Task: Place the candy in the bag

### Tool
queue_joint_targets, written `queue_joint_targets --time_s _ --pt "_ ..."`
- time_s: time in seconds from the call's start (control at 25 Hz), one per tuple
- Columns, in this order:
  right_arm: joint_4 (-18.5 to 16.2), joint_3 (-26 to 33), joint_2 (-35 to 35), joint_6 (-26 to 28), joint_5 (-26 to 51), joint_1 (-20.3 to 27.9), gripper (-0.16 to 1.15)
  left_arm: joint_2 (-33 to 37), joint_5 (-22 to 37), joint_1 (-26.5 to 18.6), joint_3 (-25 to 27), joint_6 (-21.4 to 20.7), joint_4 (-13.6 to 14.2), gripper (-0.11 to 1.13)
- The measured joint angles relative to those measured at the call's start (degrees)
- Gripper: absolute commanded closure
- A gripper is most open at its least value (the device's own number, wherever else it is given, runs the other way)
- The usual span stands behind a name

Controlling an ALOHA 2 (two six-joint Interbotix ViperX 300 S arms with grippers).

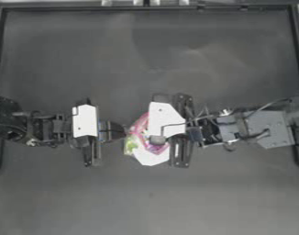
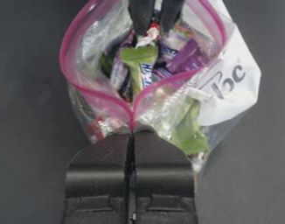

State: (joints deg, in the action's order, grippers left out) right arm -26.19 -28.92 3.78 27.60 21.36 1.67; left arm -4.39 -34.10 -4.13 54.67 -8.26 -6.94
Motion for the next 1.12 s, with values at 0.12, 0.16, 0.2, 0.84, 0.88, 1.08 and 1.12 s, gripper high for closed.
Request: queue_joint_targets --time_s 0.12,0.16,0.2,0.84,0.88,1.08,1.12 --pt "0.2 0.0 0.0 0.1 -0.1 0.0 0.26 0.0 0.0 0.0 0.0 0.0 0.0 0.99" --pt "0.2 0.0 0.0 0.1 -0.1 0.0 0.22 0.0 0.0 0.0 0.0 0.0 0.0 0.99" --pt "0.3 0.0 0.0 0.1 -0.2 0.0 0.21 0.0 0.0 0.0 0.0 0.0 0.0 0.99" --pt "0.2 -2.7 -12.7 0.6 0.3 0.0 0.21 0.9 0.1 0.0 0.1 -0.3 0.1 0.99" --pt "0.3 -3.4 -13.8 0.7 0.4 0.1 0.21 1.5 0.2 0.0 0.3 -0.3 0.2 0.99" --pt "0.6 -7.0 -19.3 1.2 0.3 0.1 0.21 5.9 1.0 0.0 0.9 -0.3 1.1 0.99" --pt "0.6 -7.6 -20.2 1.4 0.3 0.1 0.21 6.7 1.6 0.0 1.0 -0.3 1.1 0.99"
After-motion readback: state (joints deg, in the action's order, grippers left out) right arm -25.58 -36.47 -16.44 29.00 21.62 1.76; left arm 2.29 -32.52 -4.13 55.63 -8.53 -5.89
